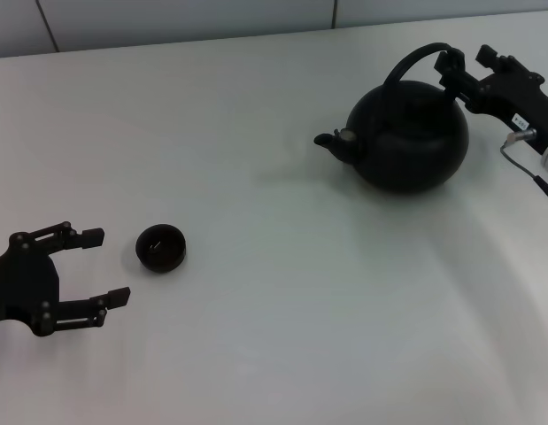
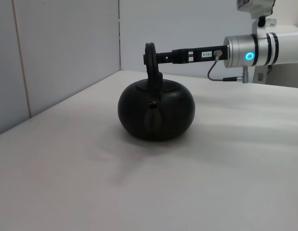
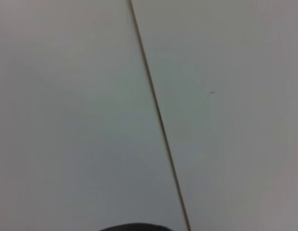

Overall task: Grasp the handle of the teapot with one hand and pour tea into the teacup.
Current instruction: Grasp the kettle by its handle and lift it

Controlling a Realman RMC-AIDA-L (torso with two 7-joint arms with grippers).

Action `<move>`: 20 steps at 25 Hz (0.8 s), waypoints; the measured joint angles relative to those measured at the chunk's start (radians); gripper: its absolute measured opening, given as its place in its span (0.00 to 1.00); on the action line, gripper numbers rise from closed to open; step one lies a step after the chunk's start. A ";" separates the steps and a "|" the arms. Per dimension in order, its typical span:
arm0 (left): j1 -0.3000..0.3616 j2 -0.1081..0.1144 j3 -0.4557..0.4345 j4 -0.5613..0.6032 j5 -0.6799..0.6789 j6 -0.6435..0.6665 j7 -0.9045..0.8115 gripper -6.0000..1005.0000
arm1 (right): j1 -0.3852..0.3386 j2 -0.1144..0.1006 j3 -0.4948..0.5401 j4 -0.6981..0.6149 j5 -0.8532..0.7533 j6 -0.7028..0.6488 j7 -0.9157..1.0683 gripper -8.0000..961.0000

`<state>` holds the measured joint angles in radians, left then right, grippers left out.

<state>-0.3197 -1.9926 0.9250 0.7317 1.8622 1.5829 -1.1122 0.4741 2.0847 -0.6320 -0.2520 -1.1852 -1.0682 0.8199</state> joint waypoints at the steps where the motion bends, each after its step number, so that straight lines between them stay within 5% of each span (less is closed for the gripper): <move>1: 0.000 0.000 0.000 0.000 0.000 0.000 0.000 0.84 | 0.001 0.000 -0.003 0.001 -0.001 0.000 -0.005 0.80; 7: -0.001 0.000 0.000 0.000 0.000 0.000 -0.001 0.84 | 0.012 0.000 0.003 0.008 0.000 0.001 -0.035 0.72; 10: -0.001 0.000 0.000 0.000 0.000 0.000 -0.001 0.84 | 0.014 0.000 0.003 0.008 0.000 0.001 -0.035 0.46; 16: -0.001 0.001 0.000 0.000 0.000 0.000 -0.001 0.84 | 0.017 -0.001 0.000 0.008 0.000 0.001 -0.038 0.22; 20: -0.001 0.002 0.000 0.000 0.000 0.000 -0.002 0.84 | 0.024 -0.001 -0.004 0.008 0.000 0.001 -0.040 0.21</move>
<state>-0.3207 -1.9910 0.9250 0.7317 1.8622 1.5824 -1.1138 0.4978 2.0832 -0.6362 -0.2440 -1.1852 -1.0671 0.7802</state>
